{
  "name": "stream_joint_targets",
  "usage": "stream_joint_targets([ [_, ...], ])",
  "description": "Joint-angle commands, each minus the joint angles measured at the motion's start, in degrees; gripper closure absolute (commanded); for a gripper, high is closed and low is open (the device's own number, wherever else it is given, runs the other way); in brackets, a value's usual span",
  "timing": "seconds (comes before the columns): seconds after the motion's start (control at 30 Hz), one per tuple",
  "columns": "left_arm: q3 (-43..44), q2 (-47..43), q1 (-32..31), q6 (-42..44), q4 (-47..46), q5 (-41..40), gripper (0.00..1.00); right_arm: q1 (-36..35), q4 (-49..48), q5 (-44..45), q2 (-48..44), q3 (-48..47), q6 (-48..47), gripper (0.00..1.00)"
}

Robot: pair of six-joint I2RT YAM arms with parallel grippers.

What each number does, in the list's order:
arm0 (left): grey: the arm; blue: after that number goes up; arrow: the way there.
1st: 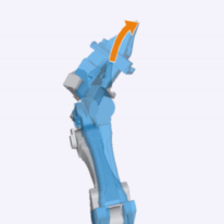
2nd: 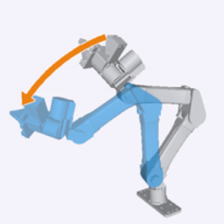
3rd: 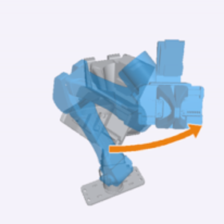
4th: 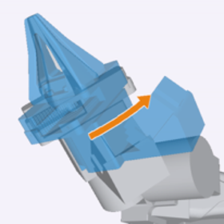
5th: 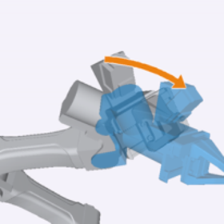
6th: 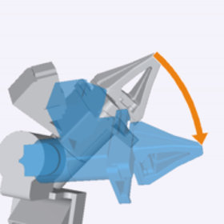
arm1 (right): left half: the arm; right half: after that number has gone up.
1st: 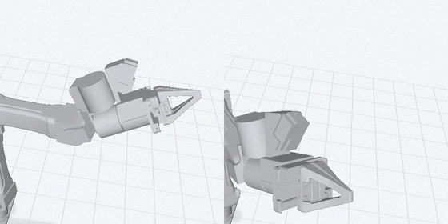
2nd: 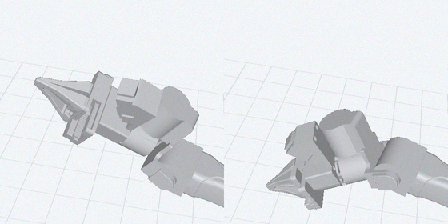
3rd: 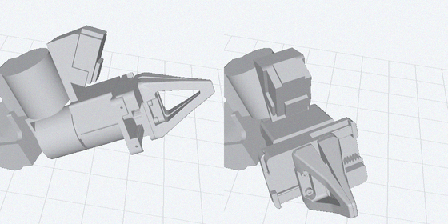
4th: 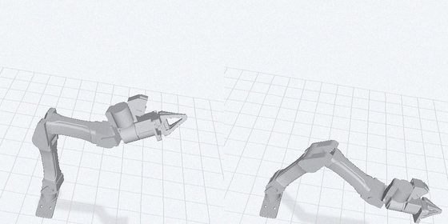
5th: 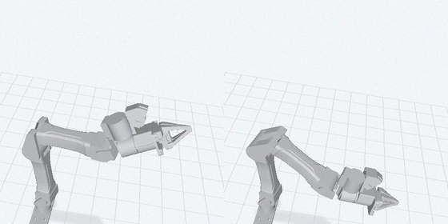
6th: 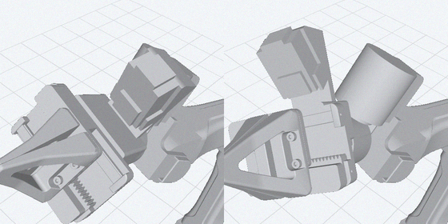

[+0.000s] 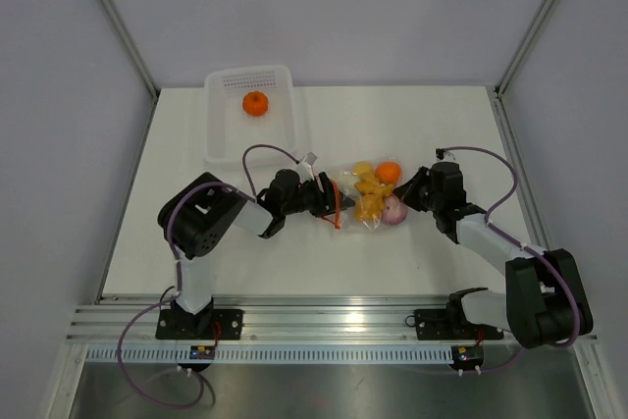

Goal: Open the zip-top bag and remove the fake food
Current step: Pick up the fake vegetable from the zipper food storage bag.

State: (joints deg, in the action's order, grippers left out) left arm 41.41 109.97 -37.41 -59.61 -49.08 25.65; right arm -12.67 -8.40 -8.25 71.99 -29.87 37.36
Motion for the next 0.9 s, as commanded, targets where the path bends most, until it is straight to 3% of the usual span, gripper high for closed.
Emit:
stream_joint_targets([
  [0.0,1.48,2.17,-1.00,-4.10,-14.53,5.20,0.48,-0.61,-2.23,-1.15,0.00,-1.60,-0.63,1.00],
  [0.43,5.26,4.99,-3.90,-2.35,-10.60,5.55,0.46,-0.61,-3.81,-3.35,1.67,-1.60,0.25,1.00],
  [0.7,6.32,5.34,-4.08,-1.29,-6.73,4.50,0.71,-0.61,-4.08,-3.44,1.31,-1.42,0.52,1.00],
  [0.87,6.49,4.99,-4.08,-1.12,-6.47,4.67,0.77,-0.61,-3.90,-3.17,1.14,-1.42,0.78,1.00],
])
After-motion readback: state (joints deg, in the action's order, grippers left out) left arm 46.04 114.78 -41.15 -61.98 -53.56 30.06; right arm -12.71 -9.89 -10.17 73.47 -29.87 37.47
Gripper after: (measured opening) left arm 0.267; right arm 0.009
